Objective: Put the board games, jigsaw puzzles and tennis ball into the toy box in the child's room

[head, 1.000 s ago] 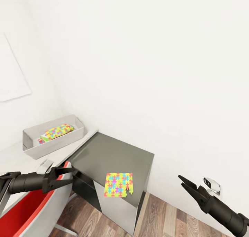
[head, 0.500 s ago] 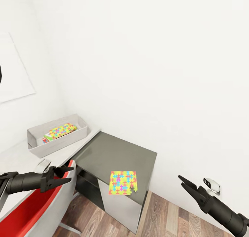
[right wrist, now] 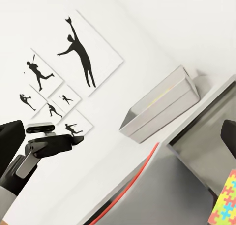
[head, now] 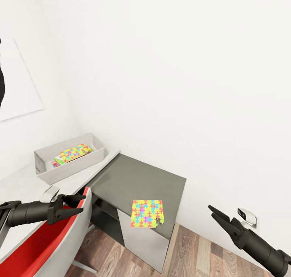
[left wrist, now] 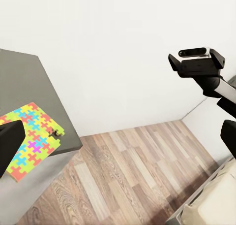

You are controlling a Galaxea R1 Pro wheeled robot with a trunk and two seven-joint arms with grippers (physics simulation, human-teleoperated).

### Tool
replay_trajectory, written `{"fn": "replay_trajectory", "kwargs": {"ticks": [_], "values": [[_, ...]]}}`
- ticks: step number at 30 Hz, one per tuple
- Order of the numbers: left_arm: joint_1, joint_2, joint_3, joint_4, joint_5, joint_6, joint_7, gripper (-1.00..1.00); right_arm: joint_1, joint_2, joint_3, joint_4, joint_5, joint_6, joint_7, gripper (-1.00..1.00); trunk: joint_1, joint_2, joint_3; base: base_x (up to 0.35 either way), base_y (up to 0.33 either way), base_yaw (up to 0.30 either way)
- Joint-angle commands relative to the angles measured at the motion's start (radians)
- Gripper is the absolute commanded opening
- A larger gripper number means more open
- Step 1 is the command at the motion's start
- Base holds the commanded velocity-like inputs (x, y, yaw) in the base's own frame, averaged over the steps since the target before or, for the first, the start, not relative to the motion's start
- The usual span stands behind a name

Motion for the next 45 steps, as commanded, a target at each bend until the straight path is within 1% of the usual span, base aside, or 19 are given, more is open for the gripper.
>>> {"fn": "replay_trajectory", "kwargs": {"ticks": [1, 6, 9, 12, 16, 21, 25, 27, 28, 29, 30, 31, 32, 34, 39, 41, 42, 43, 45], "values": [[-0.001, 0.001, 0.0, 0.0, 0.0, 0.011, -0.004, 1.0, 0.0, 0.0, 0.0, 0.0, -0.007, 0.009, -0.002, 1.0, 0.001, -0.002, -0.002, 0.0, 0.003, 0.0], [-0.001, 0.001, 0.0, 0.0, 0.0, 0.011, -0.004, 1.0, 0.0, 0.002, -0.001, 0.032, -0.013, 0.01, -0.007, 1.0, 0.001, -0.002, -0.002, 0.0, 0.001, 0.0], [-0.001, 0.001, 0.0, 0.0, 0.0, 0.011, -0.004, 1.0, -0.001, 0.006, 0.0, 0.09, -0.018, 0.006, -0.008, 1.0, 0.001, -0.002, -0.002, 0.0, 0.0, 0.0], [-0.001, 0.0, 0.0, 0.0, 0.0, 0.011, -0.004, 1.0, -0.005, 0.026, 0.002, 0.153, -0.022, 0.007, -0.008, 1.0, 0.001, -0.002, -0.002, 0.0, 0.061, 0.0], [-0.001, 0.001, 0.001, 0.0, 0.0, 0.011, -0.004, 1.0, -0.013, 0.067, 0.002, 0.217, -0.025, 0.008, -0.01, 1.0, 0.001, -0.002, -0.002, 0.0, 0.039, 0.0], [-0.001, 0.002, 0.001, -0.001, 0.0, 0.011, -0.004, 1.0, -0.017, 0.085, 0.001, 0.235, -0.028, 0.009, -0.025, 1.0, 0.001, -0.002, -0.002, 0.0, 0.009, 0.0], [-0.001, 0.001, 0.001, -0.004, 0.006, 0.011, -0.004, 1.0, -0.02, 0.108, 0.001, 0.242, -0.046, 0.01, -0.054, 1.0, 0.001, -0.002, -0.002, 0.0, 0.002, 0.0], [-0.001, 0.002, 0.002, -0.011, 0.036, 0.012, -0.004, 1.0, -0.022, 0.149, 0.001, 0.244, -0.077, 0.011, -0.095, 1.0, 0.001, -0.002, -0.002, 0.0, 0.0, 0.0], [-0.001, 0.002, 0.003, -0.013, 0.048, 0.013, -0.004, 1.0, -0.022, 0.162, 0.001, 0.244, -0.086, 0.011, -0.106, 1.0, 0.001, -0.002, -0.002, 0.0, 0.0, 0.0], [-0.001, 0.004, 0.004, -0.014, 0.074, 0.015, -0.004, 1.0, -0.022, 0.187, 0.002, 0.244, -0.1, 0.011, -0.132, 1.0, 0.001, -0.002, -0.002, 0.0, 0.0, 0.0], [-0.001, 0.006, 0.005, -0.015, 0.087, 0.016, -0.004, 1.0, -0.023, 0.199, 0.002, 0.244, -0.105, 0.011, -0.146, 1.0, 0.001, -0.002, -0.002, 0.0, 0.0, 0.0], [-0.001, 0.012, 0.006, -0.016, 0.112, 0.018, -0.004, 1.0, -0.023, 0.223, 0.003, 0.245, -0.112, 0.01, -0.177, 1.0, 0.001, -0.002, -0.002, 0.0, 0.0, 0.0], [-0.001, 0.015, 0.006, -0.017, 0.124, 0.018, -0.004, 1.0, -0.023, 0.234, 0.004, 0.245, -0.115, 0.01, -0.193, 1.0, 0.001, -0.002, -0.002, 0.0, 0.0, 0.0], [-0.001, 0.022, 0.003, -0.019, 0.159, 0.021, -0.004, 1.0, -0.023, 0.269, 0.006, 0.246, -0.121, 0.009, -0.255, 1.0, 0.001, -0.002, -0.002, 0.0, 0.0, 0.0], [-0.001, 0.024, 0.001, -0.021, 0.184, 0.027, -0.004, 1.0, -0.022, 0.31, 0.017, 0.295, -0.121, 0.006, -0.322, 1.0, 0.001, -0.002, -0.002, 0.0, 0.0, 0.0], [-0.001, 0.023, 0.001, -0.022, 0.192, 0.031, -0.004, 1.0, -0.022, 0.329, 0.05, 0.327, -0.121, 0.001, -0.333, 1.0, 0.001, -0.002, -0.002, 0.0, 0.0, 0.0], [-0.001, 0.023, 0.0, -0.023, 0.201, 0.033, -0.004, 1.0, -0.022, 0.341, 0.08, 0.351, -0.122, -0.005, -0.336, 1.0, 0.001, -0.002, -0.002, 0.0, 0.0, 0.0], [-0.001, 0.023, -0.001, -0.023, 0.214, 0.034, -0.004, 1.0, -0.022, 0.349, 0.109, 0.383, -0.124, -0.019, -0.339, 1.0, 0.001, -0.002, -0.002, 0.0, 0.0, 0.0], [-0.001, 0.024, -0.002, -0.023, 0.241, 0.034, -0.004, 1.0, -0.022, 0.356, 0.143, 0.456, -0.127, -0.062, -0.341, 1.0, 0.001, -0.002, -0.002, 0.0, 0.0, 0.0]]}}
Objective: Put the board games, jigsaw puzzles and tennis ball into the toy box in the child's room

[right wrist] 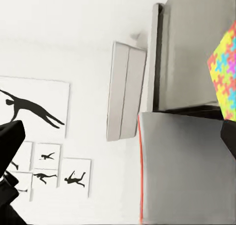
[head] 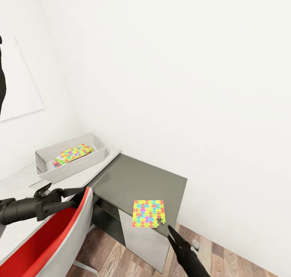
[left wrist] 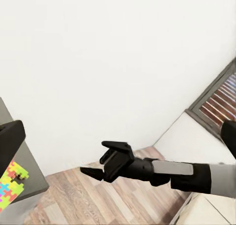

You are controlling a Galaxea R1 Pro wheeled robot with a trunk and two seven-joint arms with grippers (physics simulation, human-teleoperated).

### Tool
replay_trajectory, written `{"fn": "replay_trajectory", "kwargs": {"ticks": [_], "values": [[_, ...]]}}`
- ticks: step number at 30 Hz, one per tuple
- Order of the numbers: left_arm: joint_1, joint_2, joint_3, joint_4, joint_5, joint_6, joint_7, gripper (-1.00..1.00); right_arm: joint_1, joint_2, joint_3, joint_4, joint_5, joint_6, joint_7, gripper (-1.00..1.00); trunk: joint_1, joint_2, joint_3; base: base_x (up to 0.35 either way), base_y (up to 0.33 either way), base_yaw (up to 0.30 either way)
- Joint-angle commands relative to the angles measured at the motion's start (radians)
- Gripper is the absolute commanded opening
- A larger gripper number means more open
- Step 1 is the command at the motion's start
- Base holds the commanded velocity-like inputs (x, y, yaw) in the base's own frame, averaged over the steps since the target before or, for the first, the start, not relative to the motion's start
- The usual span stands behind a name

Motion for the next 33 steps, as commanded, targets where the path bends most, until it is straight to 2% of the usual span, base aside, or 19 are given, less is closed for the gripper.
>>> {"fn": "replay_trajectory", "kwargs": {"ticks": [1, 3, 6, 12, 15, 20, 24, 29, 33], "values": [[-0.001, 0.001, -0.001, 0.0, 0.01, 0.011, -0.004, 1.0, 0.0, 0.003, 0.008, 0.031, -0.009, -0.01, 0.0, 1.0, 0.001, -0.002, -0.002, 0.0, 0.0, 0.0], [-0.001, 0.002, -0.002, 0.0, 0.04, 0.011, -0.004, 1.0, -0.001, 0.019, 0.039, 0.148, -0.012, -0.067, 0.0, 1.0, 0.001, -0.002, -0.002, 0.0, 0.0, 0.0], [-0.001, 0.002, -0.003, 0.0, 0.057, 0.011, -0.004, 1.0, -0.001, 0.021, 0.057, 0.237, -0.016, -0.096, 0.007, 1.0, 0.001, -0.002, -0.002, 0.0, 0.0, 0.0], [-0.001, 0.002, -0.004, 0.0, 0.063, 0.011, -0.004, 1.0, -0.002, 0.021, 0.078, 0.276, -0.016, -0.124, 0.014, 1.0, 0.001, -0.002, -0.002, -0.048, 0.0, 0.0], [-0.001, 0.002, -0.004, 0.0, 0.064, 0.011, -0.004, 1.0, -0.002, 0.021, 0.118, 0.279, -0.015, -0.147, 0.002, 1.0, 0.001, -0.002, -0.002, -0.176, 0.0, 0.0], [-0.001, 0.002, -0.005, 0.0, 0.064, 0.011, -0.004, 1.0, -0.002, 0.021, 0.15, 0.28, -0.031, -0.21, -0.041, 1.0, 0.001, -0.002, -0.002, -0.079, 0.0, 0.0], [-0.001, 0.002, -0.005, 0.0, 0.064, 0.011, -0.004, 1.0, -0.01, 0.021, 0.16, 0.277, -0.071, -0.232, -0.111, 1.0, 0.001, -0.002, -0.002, -0.064, 0.0, 0.0], [-0.001, 0.002, -0.005, 0.0, 0.064, 0.011, -0.004, 1.0, -0.036, 0.021, 0.175, 0.276, -0.175, -0.236, -0.223, 1.0, 0.001, -0.002, -0.002, -0.139, 0.0, 0.0], [-0.001, 0.002, -0.004, 0.0, 0.064, 0.011, -0.004, 1.0, -0.044, 0.021, 0.211, 0.275, -0.195, -0.245, -0.261, 1.0, 0.001, -0.002, -0.002, -0.04, 0.0, 0.0]]}}
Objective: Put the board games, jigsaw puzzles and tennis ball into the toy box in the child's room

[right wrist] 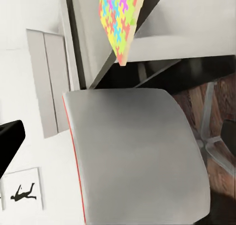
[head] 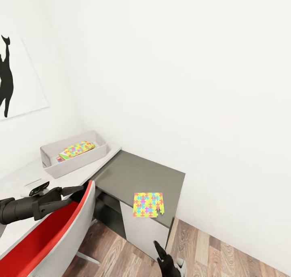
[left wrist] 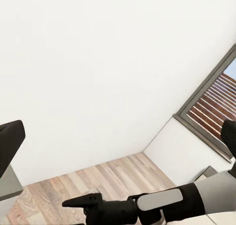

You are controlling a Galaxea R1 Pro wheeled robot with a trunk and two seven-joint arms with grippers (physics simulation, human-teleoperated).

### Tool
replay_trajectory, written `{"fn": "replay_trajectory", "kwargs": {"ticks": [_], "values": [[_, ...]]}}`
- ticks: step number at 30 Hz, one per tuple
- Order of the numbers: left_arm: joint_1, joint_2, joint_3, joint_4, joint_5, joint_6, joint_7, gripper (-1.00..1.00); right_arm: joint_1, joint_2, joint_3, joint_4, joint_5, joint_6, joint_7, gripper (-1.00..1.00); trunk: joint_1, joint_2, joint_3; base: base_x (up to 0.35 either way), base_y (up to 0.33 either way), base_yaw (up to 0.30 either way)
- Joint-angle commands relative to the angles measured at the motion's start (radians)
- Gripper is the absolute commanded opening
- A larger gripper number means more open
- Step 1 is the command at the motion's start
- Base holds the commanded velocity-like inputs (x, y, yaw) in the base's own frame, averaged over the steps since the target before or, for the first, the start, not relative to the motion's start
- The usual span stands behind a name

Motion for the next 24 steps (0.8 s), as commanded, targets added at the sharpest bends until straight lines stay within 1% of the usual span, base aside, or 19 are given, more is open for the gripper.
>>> {"fn": "replay_trajectory", "kwargs": {"ticks": [1, 3, 5, 6, 7, 8, 10, 11, 12, 13, 15, 19, 24], "values": [[-0.001, 0.0, 0.0, 0.0, 0.0, 0.011, -0.004, 1.0, -0.003, 0.0, 0.008, -0.001, -0.014, -0.004, -0.005, 1.0, 0.001, -0.002, -0.002, -0.013, 0.0, 0.0], [-0.001, 0.0, 0.0, 0.0, 0.0, 0.011, -0.004, 1.0, -0.01, 0.0, 0.016, -0.001, -0.017, -0.041, -0.01, 1.0, 0.001, -0.002, -0.002, -0.008, 0.0, 0.0], [-0.001, 0.0, 0.0, 0.0, 0.0, 0.011, -0.004, 1.0, -0.025, 0.0, 0.022, 0.0, -0.026, -0.117, -0.013, 1.0, 0.001, -0.002, -0.002, -0.004, 0.03, 0.0], [-0.001, 0.0, 0.0, 0.0, 0.0, 0.011, -0.004, 1.0, -0.029, 0.0, 0.023, 0.0, -0.03, -0.138, -0.013, 1.0, 0.001, -0.002, -0.002, -0.002, 0.064, 0.0], [-0.001, 0.0, 0.0, 0.0, 0.0, 0.011, -0.004, 1.0, -0.036, 0.0, 0.025, 0.0, -0.042, -0.176, -0.014, 1.0, 0.001, -0.002, -0.002, -0.001, 0.099, 0.0], [-0.001, 0.0, 0.0, 0.0, 0.0, 0.011, -0.004, 1.0, -0.04, 0.0, 0.026, 0.001, -0.049, -0.191, -0.015, 1.0, 0.001, -0.002, -0.002, -0.001, 0.112, 0.0], [-0.001, 0.0, 0.0, 0.0, 0.0, 0.011, -0.004, 1.0, -0.056, 0.0, 0.029, 0.001, -0.086, -0.231, -0.016, 1.0, 0.001, -0.002, -0.002, -0.001, 0.118, 0.0], [-0.001, 0.0, 0.0, 0.0, 0.0, 0.011, -0.004, 1.0, -0.063, 0.0, 0.034, 0.0, -0.105, -0.244, -0.016, 1.0, 0.001, -0.002, -0.002, 0.0, 0.075, 0.0], [-0.001, 0.0, 0.0, 0.0, 0.0, 0.011, -0.004, 1.0, -0.066, 0.0, 0.038, 0.0, -0.115, -0.252, -0.016, 1.0, 0.001, -0.002, -0.002, 0.0, 0.06, 0.0], [-0.001, 0.0, 0.0, 0.0, 0.0, 0.011, -0.004, 1.0, -0.074, 0.0, 0.045, 0.0, -0.135, -0.271, -0.016, 1.0, 0.001, -0.002, -0.002, 0.0, 0.059, 0.0], [-0.001, 0.001, 0.001, 0.0, 0.0, 0.011, -0.004, 1.0, -0.091, 0.0, 0.058, 0.0, -0.162, -0.306, -0.017, 1.0, 0.001, -0.002, -0.002, 0.0, 0.103, 0.0], [-0.001, 0.002, 0.003, 0.0, 0.0, 0.011, -0.004, 1.0, -0.122, 0.0, 0.087, 0.002, -0.199, -0.35, -0.023, 1.0, 0.001, -0.002, -0.002, 0.0, 0.19, 0.0], [-0.001, 0.002, 0.005, 0.0, 0.0, 0.011, -0.004, 1.0, -0.133, 0.0, 0.113, 0.002, -0.228, -0.356, -0.028, 1.0, 0.001, -0.002, -0.002, 0.0, 0.082, 0.0]]}}
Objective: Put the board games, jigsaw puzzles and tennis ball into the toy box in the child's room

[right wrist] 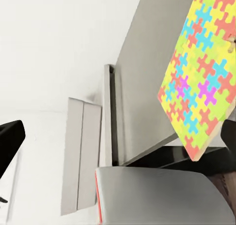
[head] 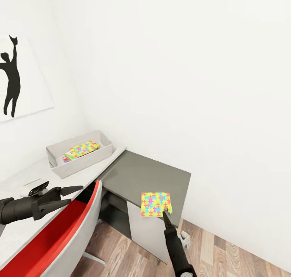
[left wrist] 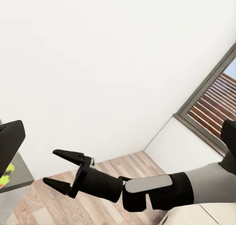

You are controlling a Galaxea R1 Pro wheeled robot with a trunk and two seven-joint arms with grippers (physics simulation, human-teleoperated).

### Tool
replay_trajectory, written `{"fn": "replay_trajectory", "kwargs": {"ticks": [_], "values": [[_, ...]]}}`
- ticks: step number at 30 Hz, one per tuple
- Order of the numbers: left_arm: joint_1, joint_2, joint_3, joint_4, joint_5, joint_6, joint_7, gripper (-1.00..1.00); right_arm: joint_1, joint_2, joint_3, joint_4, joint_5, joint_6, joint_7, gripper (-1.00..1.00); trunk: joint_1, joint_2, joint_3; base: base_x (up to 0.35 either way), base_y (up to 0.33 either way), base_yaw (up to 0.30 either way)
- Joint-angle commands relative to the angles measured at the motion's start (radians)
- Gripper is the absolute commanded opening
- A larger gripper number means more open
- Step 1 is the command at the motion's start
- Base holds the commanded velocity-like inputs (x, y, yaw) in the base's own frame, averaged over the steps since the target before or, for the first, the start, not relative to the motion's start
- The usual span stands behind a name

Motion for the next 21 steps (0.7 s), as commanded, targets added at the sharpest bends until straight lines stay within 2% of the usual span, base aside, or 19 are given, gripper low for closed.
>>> {"fn": "replay_trajectory", "kwargs": {"ticks": [1, 4, 7, 8, 9, 11, 15, 21], "values": [[-0.001, 0.0, 0.001, 0.0, 0.0, 0.011, -0.004, 1.0, -0.002, 0.0, 0.011, 0.001, -0.02, -0.003, 0.003, 1.0, 0.001, -0.002, -0.002, 0.0, 0.024, 0.0], [-0.001, 0.0, 0.002, 0.0, 0.0, 0.011, -0.004, 1.0, -0.003, 0.0, 0.022, 0.0, -0.066, 0.0, 0.002, 1.0, 0.001, -0.002, -0.002, 0.0, 0.078, 0.0], [-0.001, 0.0, 0.003, 0.0, 0.0, 0.011, -0.004, 1.0, -0.004, 0.0, 0.029, 0.001, -0.152, 0.004, 0.002, 1.0, 0.001, -0.002, -0.002, 0.0, 0.12, 0.0], [-0.001, 0.0, 0.003, 0.0, 0.0, 0.011, -0.004, 1.0, -0.004, 0.0, 0.031, 0.001, -0.17, 0.005, 0.002, 1.0, 0.001, -0.002, -0.002, 0.0, 0.067, 0.0], [-0.001, 0.001, 0.005, 0.0, 0.0, 0.011, -0.004, 1.0, -0.004, 0.0, 0.043, 0.002, -0.213, 0.005, 0.002, 1.0, 0.001, -0.002, -0.002, 0.0, 0.034, 0.0], [-0.001, 0.001, 0.005, 0.0, 0.0, 0.011, -0.004, 1.0, -0.004, 0.0, 0.058, 0.002, -0.239, 0.004, 0.002, 1.0, 0.001, -0.002, -0.002, 0.0, 0.022, 0.0], [-0.001, 0.002, 0.008, 0.0, 0.0, 0.014, -0.004, 1.0, -0.004, 0.0, 0.073, 0.005, -0.264, -0.004, 0.004, 1.0, 0.001, -0.002, -0.002, 0.0, 0.008, 0.0], [-0.001, 0.006, 0.01, 0.0, 0.001, 0.024, -0.004, 1.0, -0.004, 0.0, 0.076, 0.018, -0.271, -0.014, 0.009, 1.0, 0.001, -0.002, -0.002, 0.0, 0.001, 0.0]]}}
